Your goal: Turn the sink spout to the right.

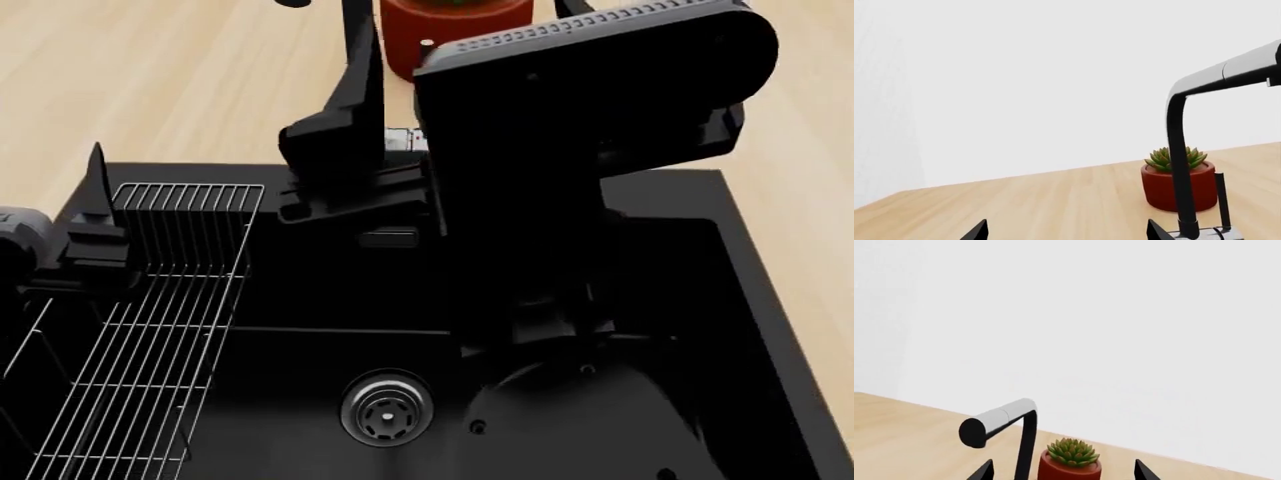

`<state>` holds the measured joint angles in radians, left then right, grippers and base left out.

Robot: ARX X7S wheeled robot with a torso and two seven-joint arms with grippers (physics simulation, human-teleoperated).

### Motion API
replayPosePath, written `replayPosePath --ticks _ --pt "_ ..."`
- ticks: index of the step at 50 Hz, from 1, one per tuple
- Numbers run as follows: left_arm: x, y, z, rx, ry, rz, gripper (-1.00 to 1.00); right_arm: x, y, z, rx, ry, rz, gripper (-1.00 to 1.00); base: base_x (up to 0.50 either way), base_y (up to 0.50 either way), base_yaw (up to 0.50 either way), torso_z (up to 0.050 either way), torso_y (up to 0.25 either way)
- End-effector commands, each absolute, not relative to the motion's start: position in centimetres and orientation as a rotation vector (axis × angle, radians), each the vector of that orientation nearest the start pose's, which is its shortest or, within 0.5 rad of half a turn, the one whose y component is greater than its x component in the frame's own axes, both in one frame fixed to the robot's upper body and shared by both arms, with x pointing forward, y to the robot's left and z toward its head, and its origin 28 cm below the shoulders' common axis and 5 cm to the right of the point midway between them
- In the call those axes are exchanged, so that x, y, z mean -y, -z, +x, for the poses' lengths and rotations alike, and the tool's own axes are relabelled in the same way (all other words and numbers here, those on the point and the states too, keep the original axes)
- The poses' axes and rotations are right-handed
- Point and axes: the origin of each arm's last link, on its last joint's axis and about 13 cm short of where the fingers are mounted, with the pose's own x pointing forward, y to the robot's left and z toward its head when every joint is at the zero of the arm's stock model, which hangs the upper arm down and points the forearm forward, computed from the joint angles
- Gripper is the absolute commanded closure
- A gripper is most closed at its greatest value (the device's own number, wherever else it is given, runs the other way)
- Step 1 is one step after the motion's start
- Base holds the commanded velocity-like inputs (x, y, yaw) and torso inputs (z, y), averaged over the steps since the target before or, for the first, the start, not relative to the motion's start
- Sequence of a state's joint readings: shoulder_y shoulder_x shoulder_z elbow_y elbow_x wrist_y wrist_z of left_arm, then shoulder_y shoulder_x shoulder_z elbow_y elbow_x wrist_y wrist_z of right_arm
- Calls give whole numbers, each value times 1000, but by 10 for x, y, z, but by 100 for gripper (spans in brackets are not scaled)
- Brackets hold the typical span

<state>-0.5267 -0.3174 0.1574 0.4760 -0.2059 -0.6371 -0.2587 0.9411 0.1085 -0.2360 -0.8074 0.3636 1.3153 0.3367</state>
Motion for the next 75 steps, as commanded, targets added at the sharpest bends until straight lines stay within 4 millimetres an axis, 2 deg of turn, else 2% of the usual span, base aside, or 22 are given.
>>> replayPosePath --ticks 1,5,15,41,61,75 --pt "-230 -193 272 331 -67 167 -100 46 -284 240 381 -177 -69 -100 0 0 0 0 0" --pt "-231 -193 272 330 -67 171 -100 44 -284 241 352 -185 7 -100 0 0 0 0 0" --pt "-231 -194 272 333 -71 170 -100 37 -279 245 314 -227 67 -100 0 0 0 0 0" --pt "-233 -190 272 327 -67 168 -100 18 -274 253 288 -281 64 -100 0 0 0 0 0" --pt "-233 -190 272 327 -67 168 -100 18 -274 253 288 -281 64 -100 0 0 0 0 0" --pt "-233 -190 271 326 -56 161 -100 12 -285 268 319 -291 66 -100 0 0 0 0 0"
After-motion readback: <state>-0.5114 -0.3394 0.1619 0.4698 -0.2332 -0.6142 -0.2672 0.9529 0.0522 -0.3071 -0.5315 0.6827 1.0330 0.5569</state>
